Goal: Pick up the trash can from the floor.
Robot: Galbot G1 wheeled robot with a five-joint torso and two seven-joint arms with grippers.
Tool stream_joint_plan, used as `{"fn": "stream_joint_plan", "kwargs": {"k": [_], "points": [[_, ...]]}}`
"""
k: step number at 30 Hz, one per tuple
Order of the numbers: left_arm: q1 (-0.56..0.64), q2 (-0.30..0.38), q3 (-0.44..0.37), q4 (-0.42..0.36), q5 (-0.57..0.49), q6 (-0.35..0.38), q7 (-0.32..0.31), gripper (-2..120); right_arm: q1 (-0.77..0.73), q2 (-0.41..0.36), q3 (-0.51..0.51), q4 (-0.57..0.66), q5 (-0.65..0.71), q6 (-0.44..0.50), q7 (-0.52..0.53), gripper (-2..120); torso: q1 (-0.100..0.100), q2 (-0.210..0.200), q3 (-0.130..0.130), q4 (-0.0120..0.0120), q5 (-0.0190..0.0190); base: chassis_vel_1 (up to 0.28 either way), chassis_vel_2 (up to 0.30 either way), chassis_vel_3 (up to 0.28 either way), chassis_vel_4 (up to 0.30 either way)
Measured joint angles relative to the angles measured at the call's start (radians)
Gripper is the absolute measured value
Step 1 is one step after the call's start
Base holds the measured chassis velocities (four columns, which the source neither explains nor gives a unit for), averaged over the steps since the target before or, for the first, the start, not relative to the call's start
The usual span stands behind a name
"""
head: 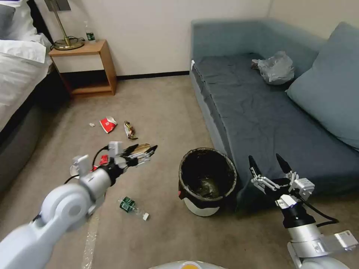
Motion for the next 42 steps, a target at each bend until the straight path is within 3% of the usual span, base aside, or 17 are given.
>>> {"fn": "stream_joint_plan", "kwargs": {"k": [1,2,5,9,10,12,15,18,26,36,42], "points": [[-0.057,-0.002,0.053,0.021,-0.01,0.006,-0.006,100,0.002,0.001,0.002,-0.005,0.0,0.0,0.0,100,0.0,0.0,0.0,0.0,0.0,0.0,0.0,0.0,0.0],[-0.057,-0.002,0.053,0.021,-0.01,0.006,-0.006,100,0.002,0.001,0.002,-0.005,0.0,0.0,0.0,100,0.0,0.0,0.0,0.0,0.0,0.0,0.0,0.0,0.0],[-0.266,-0.045,0.278,0.108,-0.021,0.022,-0.034,100,0.01,0.003,0.014,-0.018,0.0,0.002,0.002,100,0.0,0.0,0.0,-0.0005,0.0003,0.0,0.0,0.0,0.0],[-0.334,-0.074,0.343,0.137,-0.021,0.08,-0.083,100,0.013,0.002,0.021,-0.024,0.003,0.005,0.004,100,0.0,0.0,0.0,-0.0003,0.0001,0.0,0.0,0.0,0.0],[-0.378,-0.103,0.376,0.16,-0.024,0.151,-0.135,100,0.016,0.001,0.025,-0.03,0.007,0.007,0.005,100,0.0,0.0,0.0,-0.0004,0.0002,0.0,0.0,0.0,0.0],[-0.438,-0.161,0.433,0.221,-0.009,0.208,-0.182,100,0.022,-0.002,0.034,-0.04,0.014,0.01,0.009,100,0.0,0.0,0.0,-0.0004,0.0001,0.0,0.0,0.0,0.0],[-0.462,-0.187,0.461,0.255,-0.001,0.219,-0.2,99,0.023,-0.003,0.039,-0.042,0.016,0.011,0.009,100,0.0,0.0,0.0,-0.0003,0.0,0.0,0.0,0.0,0.0],[-0.508,-0.238,0.539,0.329,0.02,0.228,-0.21,99,0.03,-0.008,0.049,-0.049,0.022,0.015,0.012,100,0.0,0.0,0.0,-0.0004,0.0002,0.0,0.0,0.0,0.0],[-0.496,-0.293,0.595,0.392,0.089,0.229,-0.218,99,0.042,-0.017,0.054,-0.06,0.031,0.017,0.018,100,0.0,0.0,0.0,-0.0003,0.0,0.0,0.0,0.0,0.0],[-0.477,-0.346,0.6,0.446,0.139,0.227,-0.233,99,0.04,-0.017,0.055,-0.064,0.034,0.022,0.02,100,0.0,0.0,0.0,0.0002,0.0005,0.0,0.0,0.0,0.0],[-0.47,-0.369,0.598,0.467,0.163,0.225,-0.243,84,0.04,-0.017,0.055,-0.064,0.036,0.023,0.022,100,0.0,0.0,-0.001,0.0003,0.0004,0.0,0.0,0.0,0.0]]}}
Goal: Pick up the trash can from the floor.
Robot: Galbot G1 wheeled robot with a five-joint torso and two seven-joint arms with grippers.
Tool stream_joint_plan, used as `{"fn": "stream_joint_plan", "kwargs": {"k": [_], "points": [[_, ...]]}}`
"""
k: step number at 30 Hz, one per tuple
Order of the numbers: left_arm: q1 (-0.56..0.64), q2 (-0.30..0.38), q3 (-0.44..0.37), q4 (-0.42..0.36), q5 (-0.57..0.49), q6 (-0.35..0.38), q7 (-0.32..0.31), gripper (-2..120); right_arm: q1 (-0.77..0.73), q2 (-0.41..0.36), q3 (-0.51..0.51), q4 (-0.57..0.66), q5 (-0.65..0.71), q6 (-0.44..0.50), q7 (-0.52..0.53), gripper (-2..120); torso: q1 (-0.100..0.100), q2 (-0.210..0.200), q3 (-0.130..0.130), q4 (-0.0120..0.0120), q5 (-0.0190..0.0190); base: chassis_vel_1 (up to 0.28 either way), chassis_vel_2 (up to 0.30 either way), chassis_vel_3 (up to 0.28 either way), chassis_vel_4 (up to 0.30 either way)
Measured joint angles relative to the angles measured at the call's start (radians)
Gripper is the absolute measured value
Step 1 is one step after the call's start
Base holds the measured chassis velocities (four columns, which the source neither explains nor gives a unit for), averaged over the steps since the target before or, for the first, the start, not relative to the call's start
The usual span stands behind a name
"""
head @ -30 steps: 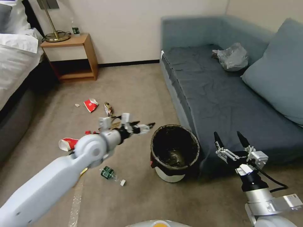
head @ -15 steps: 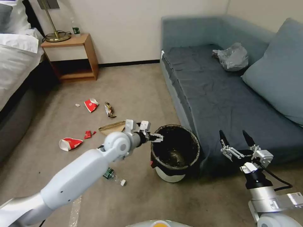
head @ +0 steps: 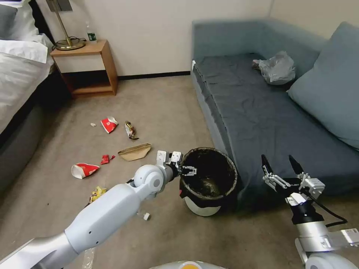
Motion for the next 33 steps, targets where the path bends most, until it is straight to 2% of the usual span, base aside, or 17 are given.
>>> {"fn": "stream_joint_plan", "kwargs": {"k": [4,7,9,12,14,17,19,20,22,33], "points": [[0.01,-0.001,-0.003,0.0,0.009,0.001,0.0,67,0.002,0.0,0.001,0.0,0.002,0.0,0.002,100,0.0,0.0,0.0,-0.0002,-0.0003,0.0,0.0,0.0,0.0],[0.012,-0.001,-0.005,0.0,0.01,0.001,0.0,62,0.001,0.001,0.001,0.0,0.002,0.0,0.002,100,0.0,0.0,0.0,-0.0003,-0.0003,0.0,0.0,0.0,0.0],[0.014,0.002,-0.015,0.001,0.01,0.002,0.003,49,0.001,0.006,-0.001,0.0,0.001,0.0,0.002,100,0.0,0.0,0.0,-0.0004,-0.0005,0.0,0.0,0.0,0.0],[0.014,0.003,-0.02,0.002,0.01,0.003,0.004,42,0.0,0.009,-0.002,0.0,0.0,0.0,0.002,100,0.0,0.0,0.0,-0.0006,-0.0006,0.0,0.0,0.0,0.0],[0.017,0.008,-0.025,0.002,0.01,0.004,0.004,30,-0.001,0.011,-0.003,0.003,-0.001,0.0,0.002,100,0.0,0.0,0.0,-0.0006,-0.0006,0.0,0.0,0.0,0.0],[0.018,0.01,-0.025,0.001,0.009,0.004,0.004,24,-0.001,0.011,-0.002,0.004,-0.001,0.0,0.002,100,0.0,0.0,0.0,-0.0006,-0.0006,0.0,0.0,0.0,0.0],[0.02,0.012,-0.027,-0.001,0.009,0.005,0.004,13,-0.002,0.011,-0.001,0.004,-0.002,0.0,0.003,100,0.0,0.0,0.0,-0.0006,-0.0006,0.0,0.0,0.0,0.0],[0.02,0.012,-0.027,-0.001,0.009,0.005,0.004,13,-0.002,0.011,-0.001,0.004,-0.002,0.0,0.003,100,0.0,0.0,0.0,-0.0006,-0.0006,0.0,0.0,0.0,0.0],[0.021,0.012,-0.031,-0.002,0.009,0.006,0.002,5,-0.002,0.011,-0.001,0.005,-0.002,0.0,0.003,100,0.0,0.0,0.0,-0.0006,-0.0007,0.0,0.0,0.0,0.0],[0.031,0.015,-0.056,-0.011,0.009,0.009,0.003,3,-0.002,0.014,-0.004,0.005,-0.006,0.0,0.003,100,0.0,0.0,0.001,-0.001,-0.0008,0.0,0.0,0.0,0.0]]}}
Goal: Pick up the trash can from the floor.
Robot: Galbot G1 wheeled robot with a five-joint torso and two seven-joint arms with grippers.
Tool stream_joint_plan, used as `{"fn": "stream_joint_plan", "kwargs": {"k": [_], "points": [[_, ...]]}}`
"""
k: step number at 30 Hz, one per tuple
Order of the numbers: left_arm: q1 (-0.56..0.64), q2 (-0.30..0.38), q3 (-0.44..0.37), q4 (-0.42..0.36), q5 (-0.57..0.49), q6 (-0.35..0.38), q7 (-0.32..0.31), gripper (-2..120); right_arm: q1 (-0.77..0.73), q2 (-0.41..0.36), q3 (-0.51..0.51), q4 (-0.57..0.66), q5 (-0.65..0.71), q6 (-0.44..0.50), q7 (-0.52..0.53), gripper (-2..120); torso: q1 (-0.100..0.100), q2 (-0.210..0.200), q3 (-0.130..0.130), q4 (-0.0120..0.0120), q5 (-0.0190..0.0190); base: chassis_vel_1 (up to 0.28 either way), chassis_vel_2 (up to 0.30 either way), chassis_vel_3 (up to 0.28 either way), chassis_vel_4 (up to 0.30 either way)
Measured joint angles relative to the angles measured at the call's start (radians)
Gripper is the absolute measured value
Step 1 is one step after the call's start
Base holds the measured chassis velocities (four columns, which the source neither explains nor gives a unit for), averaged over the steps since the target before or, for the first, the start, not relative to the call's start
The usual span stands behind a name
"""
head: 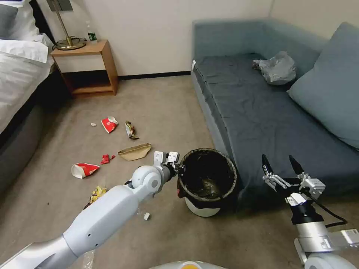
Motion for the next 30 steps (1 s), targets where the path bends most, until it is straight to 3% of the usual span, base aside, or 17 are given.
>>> {"fn": "stream_joint_plan", "kwargs": {"k": [13,19,30], "points": [[0.032,0.016,-0.062,-0.045,0.001,0.001,0.003,3,-0.004,0.0,0.001,0.001,-0.002,0.0,0.0,100,0.0,0.0,0.0,0.0001,0.0002,0.0,0.0,0.0,0.0],[0.078,0.052,-0.146,-0.119,0.004,0.0,0.006,3,-0.004,-0.004,0.0,0.006,-0.002,0.001,-0.001,100,0.0,0.0,0.0,0.0004,0.0002,0.0,0.0,0.0,0.0],[0.261,0.195,-0.372,-0.373,0.021,0.001,0.011,3,0.004,0.008,-0.006,0.024,-0.005,0.0,-0.003,100,0.0,0.0,0.0,0.0007,0.0003,0.0,0.0,0.0,0.0]]}}
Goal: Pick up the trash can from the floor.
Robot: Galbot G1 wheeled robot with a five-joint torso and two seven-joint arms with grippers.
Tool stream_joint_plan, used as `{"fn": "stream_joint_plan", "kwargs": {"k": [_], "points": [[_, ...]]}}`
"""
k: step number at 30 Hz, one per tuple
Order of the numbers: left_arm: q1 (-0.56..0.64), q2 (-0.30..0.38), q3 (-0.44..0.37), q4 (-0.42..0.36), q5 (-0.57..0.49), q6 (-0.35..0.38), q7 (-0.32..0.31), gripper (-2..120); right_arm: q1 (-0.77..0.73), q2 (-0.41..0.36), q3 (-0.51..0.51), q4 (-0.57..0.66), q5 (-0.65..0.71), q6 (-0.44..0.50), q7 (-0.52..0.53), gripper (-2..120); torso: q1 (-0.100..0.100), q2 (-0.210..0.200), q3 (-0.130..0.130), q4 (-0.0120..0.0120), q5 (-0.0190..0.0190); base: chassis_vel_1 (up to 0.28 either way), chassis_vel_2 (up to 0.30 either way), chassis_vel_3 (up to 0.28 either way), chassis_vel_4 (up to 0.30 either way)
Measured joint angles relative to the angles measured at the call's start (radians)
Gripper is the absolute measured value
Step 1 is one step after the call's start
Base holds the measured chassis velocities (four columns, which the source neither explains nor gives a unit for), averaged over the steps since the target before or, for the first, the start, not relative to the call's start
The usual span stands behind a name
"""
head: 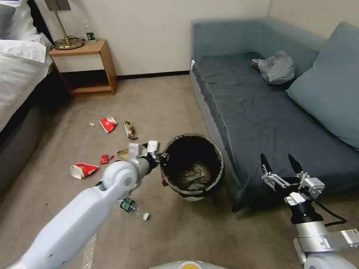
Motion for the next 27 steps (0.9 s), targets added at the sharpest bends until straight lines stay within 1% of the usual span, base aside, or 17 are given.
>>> {"fn": "stream_joint_plan", "kwargs": {"k": [1,2,3,4,7,8,10,11,13,14,16,21,27], "points": [[0.0,0.0,0.0,0.0,0.0,0.0,0.0,3,0.0,0.0,0.0,0.0,0.0,0.0,0.0,100,0.0,0.0,0.0,0.0,0.0,0.0,0.0,0.0,0.0],[0.044,0.022,-0.023,-0.039,0.005,-0.003,0.005,3,0.002,0.002,-0.003,0.003,-0.004,0.0,-0.001,100,0.0,0.0,0.0,0.0,0.0,0.0,0.0,0.0,0.0],[0.08,0.036,-0.03,-0.066,0.005,-0.005,0.01,3,0.002,0.002,-0.007,0.005,-0.007,0.0,-0.003,100,0.0,0.0,0.0,-0.0002,0.0,0.0,0.0,0.0,0.0],[0.08,0.036,-0.03,-0.066,0.005,-0.005,0.01,3,0.002,0.002,-0.007,0.005,-0.007,0.0,-0.003,100,0.0,0.0,0.0,-0.0002,0.0,0.0,0.0,0.0,0.0],[0.159,0.061,-0.039,-0.131,0.005,-0.005,0.018,3,-0.003,0.007,-0.012,0.016,-0.012,0.0,-0.006,100,0.0,0.0,0.0,-0.0001,-0.0001,0.0,0.0,0.0,0.0],[0.159,0.061,-0.039,-0.131,0.005,-0.005,0.018,3,-0.003,0.007,-0.012,0.016,-0.012,0.0,-0.006,100,0.0,0.0,0.0,-0.0001,-0.0001,0.0,0.0,0.0,0.0],[0.192,0.072,-0.044,-0.168,0.006,-0.006,0.019,3,-0.009,0.011,-0.01,0.027,-0.013,0.0,-0.007,100,0.0,0.0,0.0,-0.0005,-0.0001,0.0,0.0,0.0,0.0],[0.192,0.072,-0.044,-0.168,0.006,-0.006,0.019,3,-0.009,0.011,-0.01,0.027,-0.013,0.0,-0.007,100,0.0,0.0,0.0,-0.0005,-0.0001,0.0,0.0,0.0,0.0],[0.232,0.081,-0.049,-0.207,0.006,-0.007,0.02,3,-0.012,0.011,-0.008,0.036,-0.013,0.0,-0.007,100,0.0,0.0,0.0,-0.0005,0.0,0.0,0.0,0.0,0.0],[0.232,0.081,-0.049,-0.207,0.006,-0.007,0.02,3,-0.012,0.011,-0.008,0.036,-0.013,0.0,-0.007,100,0.0,0.0,0.0,-0.0005,0.0,0.0,0.0,0.0,0.0],[0.269,0.089,-0.054,-0.236,0.006,-0.007,0.024,3,-0.016,0.011,-0.008,0.043,-0.013,0.0,-0.007,100,0.0,0.0,0.0,-0.0002,0.0001,0.0,0.0,0.0,0.0],[0.306,0.089,-0.054,-0.255,0.03,-0.009,0.035,3,-0.022,0.013,-0.008,0.051,-0.013,0.0,-0.008,100,0.0,0.0,0.0,-0.0003,0.0,0.0,0.0,0.0,0.0],[0.313,0.085,-0.053,-0.255,0.047,-0.013,0.038,3,-0.025,0.014,-0.01,0.056,-0.014,0.0,-0.01,100,0.0,0.0,0.0,-0.0003,0.0,0.0,0.0,0.0,0.0]]}}
